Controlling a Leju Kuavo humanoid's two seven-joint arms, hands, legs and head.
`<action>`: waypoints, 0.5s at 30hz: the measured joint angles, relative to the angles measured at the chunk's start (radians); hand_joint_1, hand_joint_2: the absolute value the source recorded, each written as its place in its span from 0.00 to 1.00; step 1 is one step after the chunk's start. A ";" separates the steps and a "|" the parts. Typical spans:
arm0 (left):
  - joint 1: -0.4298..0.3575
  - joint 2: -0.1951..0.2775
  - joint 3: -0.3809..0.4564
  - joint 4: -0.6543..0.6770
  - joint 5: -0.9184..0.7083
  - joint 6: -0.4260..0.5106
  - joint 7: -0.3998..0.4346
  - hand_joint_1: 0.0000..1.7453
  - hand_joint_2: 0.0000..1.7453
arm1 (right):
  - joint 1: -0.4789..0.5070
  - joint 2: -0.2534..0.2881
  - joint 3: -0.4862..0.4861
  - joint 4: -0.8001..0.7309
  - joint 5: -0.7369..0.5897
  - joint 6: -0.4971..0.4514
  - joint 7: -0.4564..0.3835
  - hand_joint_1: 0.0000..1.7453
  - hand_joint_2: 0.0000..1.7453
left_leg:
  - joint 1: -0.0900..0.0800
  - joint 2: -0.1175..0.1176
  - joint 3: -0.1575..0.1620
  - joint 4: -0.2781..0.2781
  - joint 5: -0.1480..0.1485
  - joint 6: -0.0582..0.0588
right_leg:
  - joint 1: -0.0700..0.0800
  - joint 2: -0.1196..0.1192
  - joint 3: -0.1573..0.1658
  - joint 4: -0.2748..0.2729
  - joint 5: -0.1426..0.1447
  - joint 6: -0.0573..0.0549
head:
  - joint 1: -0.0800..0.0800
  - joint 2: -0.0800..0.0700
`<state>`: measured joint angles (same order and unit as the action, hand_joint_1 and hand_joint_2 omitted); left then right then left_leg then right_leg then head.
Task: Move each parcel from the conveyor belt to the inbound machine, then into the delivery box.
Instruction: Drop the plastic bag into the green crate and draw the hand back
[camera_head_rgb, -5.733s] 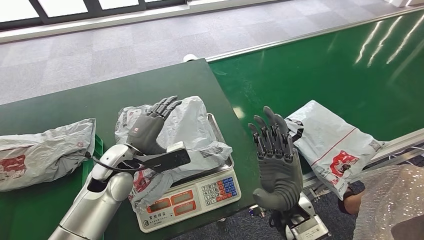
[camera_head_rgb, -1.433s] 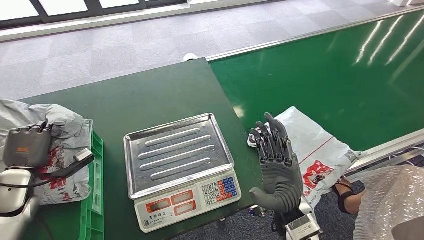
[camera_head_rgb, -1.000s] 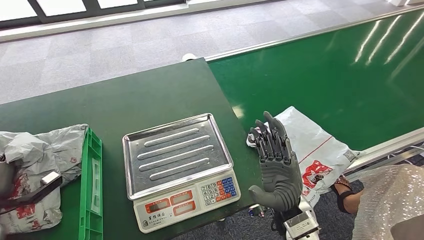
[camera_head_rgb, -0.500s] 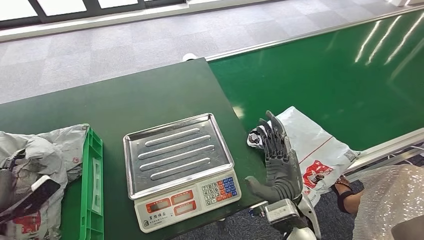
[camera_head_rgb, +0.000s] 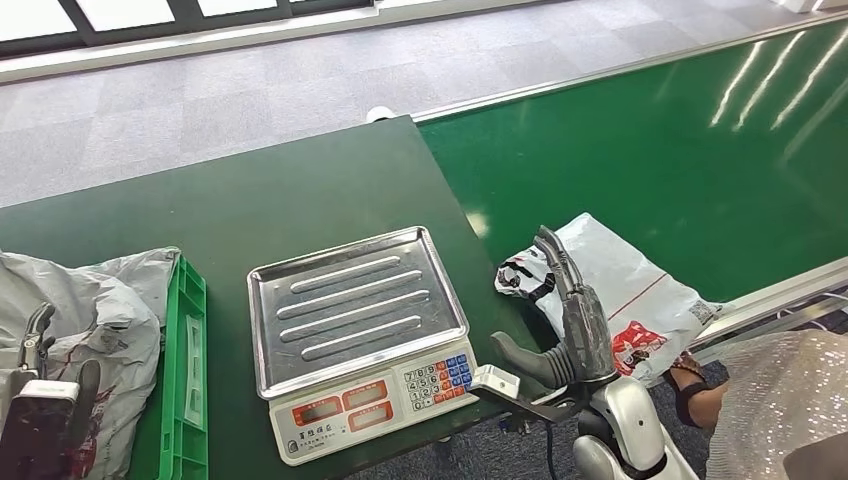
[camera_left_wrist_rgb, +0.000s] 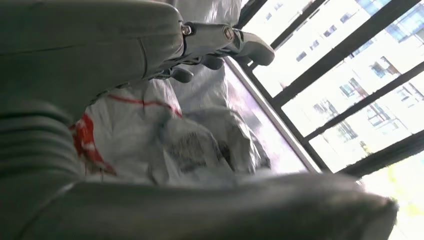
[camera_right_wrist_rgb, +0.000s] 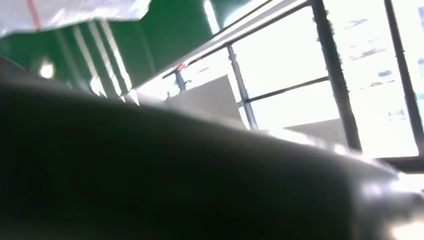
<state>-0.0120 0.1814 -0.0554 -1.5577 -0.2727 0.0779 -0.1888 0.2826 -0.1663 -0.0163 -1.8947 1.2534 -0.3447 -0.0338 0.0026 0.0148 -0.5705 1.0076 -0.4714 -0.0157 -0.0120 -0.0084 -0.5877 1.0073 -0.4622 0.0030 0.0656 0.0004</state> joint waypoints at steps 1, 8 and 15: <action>0.014 -0.016 -0.007 -0.019 0.018 0.003 0.000 0.00 0.00 | 0.000 -0.017 -0.015 0.008 0.049 0.017 0.029 0.00 0.00 | 0.000 0.000 0.000 0.000 0.000 0.000 | 0.000 0.000 0.000 0.000 0.000 0.000 | 0.000 0.000; 0.064 -0.093 -0.050 -0.098 0.092 0.014 0.000 0.00 0.00 | -0.015 -0.166 -0.124 0.084 0.225 0.134 0.116 0.00 1.00 | -0.003 -0.001 0.000 0.001 -0.002 0.004 | -0.004 -0.001 0.001 0.000 0.000 0.004 | 0.000 0.000; 0.088 -0.139 -0.070 -0.104 0.165 0.008 -0.007 0.00 0.00 | -0.003 -0.342 -0.229 0.187 0.258 0.349 0.103 0.00 1.00 | -0.004 -0.001 0.000 0.001 -0.002 0.006 | -0.006 -0.003 0.001 0.000 -0.001 0.006 | 0.000 0.000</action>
<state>0.0762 0.0424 -0.1259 -1.6615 -0.1082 0.0859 -0.1958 0.2795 -0.5087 -0.2457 -1.7080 1.5110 0.0047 0.0695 -0.0013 0.0136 -0.5704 1.0088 -0.4738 -0.0092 -0.0178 -0.0111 -0.5864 1.0069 -0.4632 0.0086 0.0657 0.0004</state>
